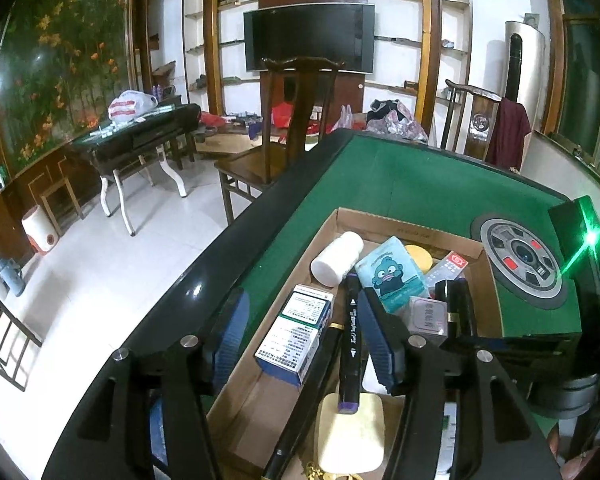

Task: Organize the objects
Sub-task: 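Open both grippers and move back toward the yellow packet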

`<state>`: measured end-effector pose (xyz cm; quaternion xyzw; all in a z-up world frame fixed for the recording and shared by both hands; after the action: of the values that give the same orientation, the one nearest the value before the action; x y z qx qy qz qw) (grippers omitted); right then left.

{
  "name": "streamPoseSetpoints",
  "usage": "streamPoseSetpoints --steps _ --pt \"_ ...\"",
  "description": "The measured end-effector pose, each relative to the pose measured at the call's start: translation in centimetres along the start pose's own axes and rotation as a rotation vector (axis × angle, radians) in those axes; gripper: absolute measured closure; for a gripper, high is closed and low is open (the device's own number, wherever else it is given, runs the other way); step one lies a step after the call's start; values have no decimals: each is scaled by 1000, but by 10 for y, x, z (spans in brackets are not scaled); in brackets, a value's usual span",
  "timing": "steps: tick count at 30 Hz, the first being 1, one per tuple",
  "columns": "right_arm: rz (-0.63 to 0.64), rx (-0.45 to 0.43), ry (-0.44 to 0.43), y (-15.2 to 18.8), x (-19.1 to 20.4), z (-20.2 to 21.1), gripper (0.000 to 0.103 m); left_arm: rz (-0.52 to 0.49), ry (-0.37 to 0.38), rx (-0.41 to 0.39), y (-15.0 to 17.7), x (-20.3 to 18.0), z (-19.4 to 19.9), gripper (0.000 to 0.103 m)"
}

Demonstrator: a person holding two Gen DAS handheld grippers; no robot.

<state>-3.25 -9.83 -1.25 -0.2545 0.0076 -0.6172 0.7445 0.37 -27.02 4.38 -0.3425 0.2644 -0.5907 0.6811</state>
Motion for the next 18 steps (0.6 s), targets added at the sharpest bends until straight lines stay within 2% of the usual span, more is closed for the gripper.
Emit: streamPoseSetpoints --steps 8,15,18 --pt "52 6 -30 15 13 13 86 -18 -26 -54 -4 -9 25 41" --pt "45 -24 -54 31 1 36 77 -44 -16 -76 -4 -25 44 41" --pt "24 -47 -65 37 -11 50 76 -68 -4 -81 -3 -41 50 41"
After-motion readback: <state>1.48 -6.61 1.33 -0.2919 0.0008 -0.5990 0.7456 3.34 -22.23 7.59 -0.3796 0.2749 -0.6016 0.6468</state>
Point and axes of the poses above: each gripper's, at about its wrist camera, not at the fingertips, and z roughly against the way its jaws point, x to its left, y to its underside, the point moved 4 cm from there along -z, roughly the way its jaws point, and after that the axes turned 3 degrees about -z, right-handed, at the moved point
